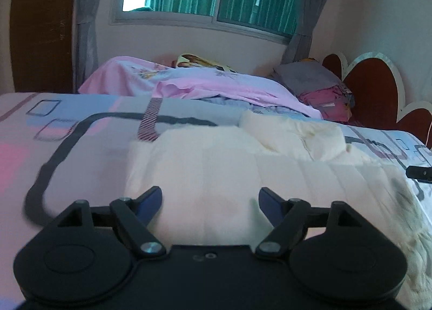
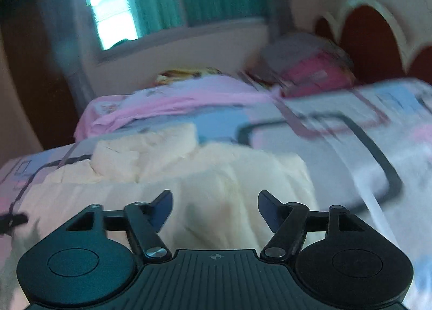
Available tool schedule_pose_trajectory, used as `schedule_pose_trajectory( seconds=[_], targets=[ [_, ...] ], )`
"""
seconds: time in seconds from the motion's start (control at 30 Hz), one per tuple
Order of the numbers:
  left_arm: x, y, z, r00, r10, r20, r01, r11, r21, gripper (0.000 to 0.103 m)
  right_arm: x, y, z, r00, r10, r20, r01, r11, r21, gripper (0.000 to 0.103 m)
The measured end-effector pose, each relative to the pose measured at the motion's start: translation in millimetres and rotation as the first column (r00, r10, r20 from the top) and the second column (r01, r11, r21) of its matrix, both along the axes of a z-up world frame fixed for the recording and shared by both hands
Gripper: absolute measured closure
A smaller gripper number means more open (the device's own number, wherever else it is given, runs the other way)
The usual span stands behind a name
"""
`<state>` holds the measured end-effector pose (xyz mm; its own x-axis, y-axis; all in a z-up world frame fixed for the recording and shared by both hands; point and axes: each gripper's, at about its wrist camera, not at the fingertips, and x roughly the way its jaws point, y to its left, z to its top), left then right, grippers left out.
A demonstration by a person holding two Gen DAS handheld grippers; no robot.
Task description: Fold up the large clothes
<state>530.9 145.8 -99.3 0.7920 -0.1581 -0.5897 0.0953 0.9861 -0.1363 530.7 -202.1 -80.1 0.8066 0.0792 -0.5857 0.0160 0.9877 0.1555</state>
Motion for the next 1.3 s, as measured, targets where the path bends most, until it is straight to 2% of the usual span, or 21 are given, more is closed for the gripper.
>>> schedule_pose_trajectory(
  seconds=[0.03,0.07,0.23,0.4,0.47,0.5,0.6,0.73,0.83,0.9,1.0,1.07,1.23,1.3],
  targets=[
    [13.5,-1.2,-3.6,1.0,-0.003,-0.013,0.003,1.0,0.006,0.026,9.5,5.6,-3.7,1.0,0.014,-0.012,-0.015,1.0,-0.024,0.056],
    [23.4,-2.1,-7.0,1.0,-0.008,-0.025,0.008,1.0,0.008,0.026,20.8,9.2,-9.9,0.999,0.022,-0.038,-0.024,0.999,-0.034,0.062],
    [55.8,-2.1,-31.8,0.997,-0.02,-0.081,0.023,0.999,0.038,0.022,51.9,7.0,-52.0,0.986,0.032,-0.166,-0.05,0.993,-0.104,0.063],
    [59.7,9.2,-39.3,0.995,-0.01,-0.101,0.01,1.0,0.005,0.021,48.0,0.5,-62.0,0.985,0.01,-0.171,-0.033,0.991,-0.132,0.062],
    [49.7,8.6,-30.9,0.996,0.011,-0.088,-0.009,0.999,0.031,0.026,44.8,2.6,-51.9,0.986,-0.015,-0.167,-0.009,0.99,-0.138,0.062],
    [39.3,6.0,-24.2,0.998,0.008,-0.067,-0.005,0.999,0.039,0.026,36.4,5.7,-42.8,0.991,-0.018,-0.132,-0.002,0.988,-0.154,0.062],
    [7.0,-9.1,-9.1,0.999,-0.05,-0.003,0.05,0.999,0.017,0.024,13.5,22.8,-23.7,0.996,0.043,-0.08,-0.052,0.991,-0.124,0.062],
    [-19.1,-46.1,-13.8,0.995,-0.095,-0.002,0.095,0.993,0.072,0.024,-2.1,52.8,-28.6,0.988,0.116,-0.102,-0.129,0.983,-0.134,0.062],
    [-22.5,-55.7,-23.5,0.997,-0.077,-0.019,0.078,0.991,0.112,0.022,-6.3,64.4,-42.9,0.982,0.14,-0.124,-0.164,0.964,-0.209,0.041],
    [-24.2,-48.2,-25.7,0.998,-0.062,-0.025,0.065,0.991,0.116,0.021,-11.1,54.2,-50.3,0.985,0.12,-0.122,-0.146,0.961,-0.234,0.041],
    [-30.3,-27.6,-26.8,0.999,-0.021,-0.029,0.025,0.989,0.145,0.021,-14.6,26.5,-54.8,0.99,0.048,-0.133,-0.076,0.974,-0.212,0.041],
    [-35.4,-16.3,-27.8,0.999,-0.006,-0.038,0.011,0.991,0.136,0.021,-15.8,12.0,-56.2,0.987,0.038,-0.156,-0.067,0.981,-0.184,0.041],
    [-44.8,-12.7,-18.5,0.999,0.011,-0.039,-0.005,0.99,0.138,0.022,-29.6,5.0,-40.8,0.991,0.005,-0.135,-0.022,0.992,-0.12,0.041],
    [-51.9,-14.6,-15.7,0.999,0.016,-0.032,-0.011,0.988,0.151,0.015,-41.9,4.7,-31.7,0.993,-0.002,-0.12,-0.012,0.994,-0.111,0.041]
  ],
)
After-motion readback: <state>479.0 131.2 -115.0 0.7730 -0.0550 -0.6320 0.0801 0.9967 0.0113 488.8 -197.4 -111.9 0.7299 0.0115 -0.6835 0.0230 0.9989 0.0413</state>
